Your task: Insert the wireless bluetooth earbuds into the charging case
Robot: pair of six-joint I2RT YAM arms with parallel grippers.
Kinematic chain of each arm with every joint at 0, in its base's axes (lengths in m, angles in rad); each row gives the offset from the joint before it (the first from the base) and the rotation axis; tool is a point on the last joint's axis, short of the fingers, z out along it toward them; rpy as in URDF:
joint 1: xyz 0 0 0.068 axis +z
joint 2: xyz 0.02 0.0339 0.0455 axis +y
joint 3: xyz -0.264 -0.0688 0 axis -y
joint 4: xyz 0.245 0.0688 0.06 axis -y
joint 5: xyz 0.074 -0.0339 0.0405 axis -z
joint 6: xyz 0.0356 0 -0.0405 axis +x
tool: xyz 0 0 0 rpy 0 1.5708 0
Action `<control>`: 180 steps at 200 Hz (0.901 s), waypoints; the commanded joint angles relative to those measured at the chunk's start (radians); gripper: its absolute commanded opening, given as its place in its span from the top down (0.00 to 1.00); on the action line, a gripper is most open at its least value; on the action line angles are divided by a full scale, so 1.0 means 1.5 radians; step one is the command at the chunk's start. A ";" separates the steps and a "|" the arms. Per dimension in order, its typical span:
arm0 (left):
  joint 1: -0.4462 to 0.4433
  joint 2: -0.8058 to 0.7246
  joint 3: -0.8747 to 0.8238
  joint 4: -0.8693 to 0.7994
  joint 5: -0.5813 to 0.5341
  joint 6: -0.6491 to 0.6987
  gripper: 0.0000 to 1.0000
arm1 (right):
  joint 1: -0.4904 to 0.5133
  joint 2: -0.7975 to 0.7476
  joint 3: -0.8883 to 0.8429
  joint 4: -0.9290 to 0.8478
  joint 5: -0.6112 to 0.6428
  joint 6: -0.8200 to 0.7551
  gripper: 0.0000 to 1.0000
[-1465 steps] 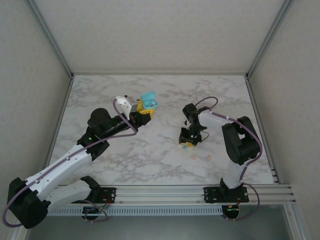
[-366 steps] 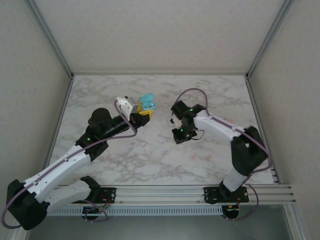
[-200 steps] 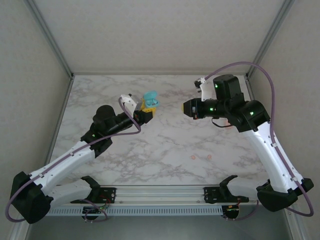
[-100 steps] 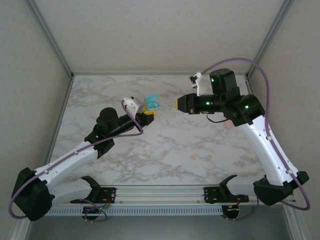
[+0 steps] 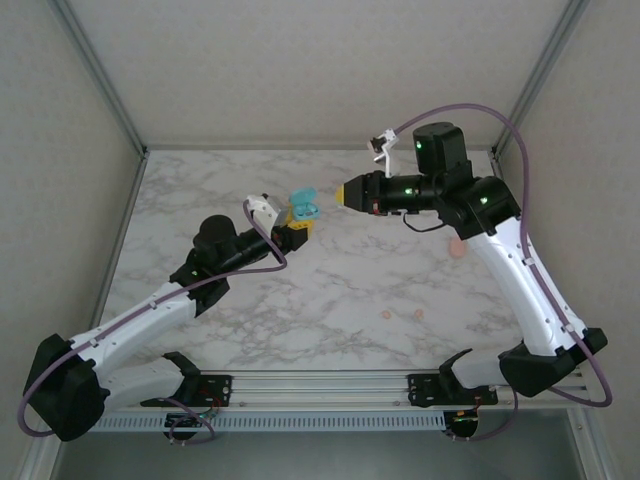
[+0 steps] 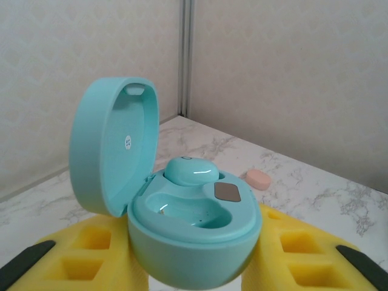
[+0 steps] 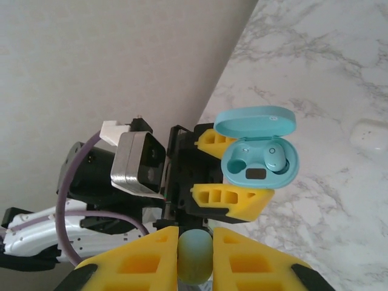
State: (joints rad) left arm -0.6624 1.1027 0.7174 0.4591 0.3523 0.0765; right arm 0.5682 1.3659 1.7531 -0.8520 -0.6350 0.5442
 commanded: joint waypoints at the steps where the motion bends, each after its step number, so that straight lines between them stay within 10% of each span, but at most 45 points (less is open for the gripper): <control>1: -0.006 0.000 -0.013 0.046 -0.004 0.020 0.79 | 0.005 0.006 0.012 0.029 -0.039 0.020 0.82; 180: -0.009 0.004 -0.002 0.052 0.030 0.051 0.78 | 0.069 0.128 -0.031 0.106 0.006 0.084 0.82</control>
State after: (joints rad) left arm -0.6662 1.1091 0.7029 0.5053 0.3729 0.1364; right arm 0.6556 1.5383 1.7107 -0.7204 -0.6617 0.6495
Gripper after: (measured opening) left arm 0.355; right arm 0.181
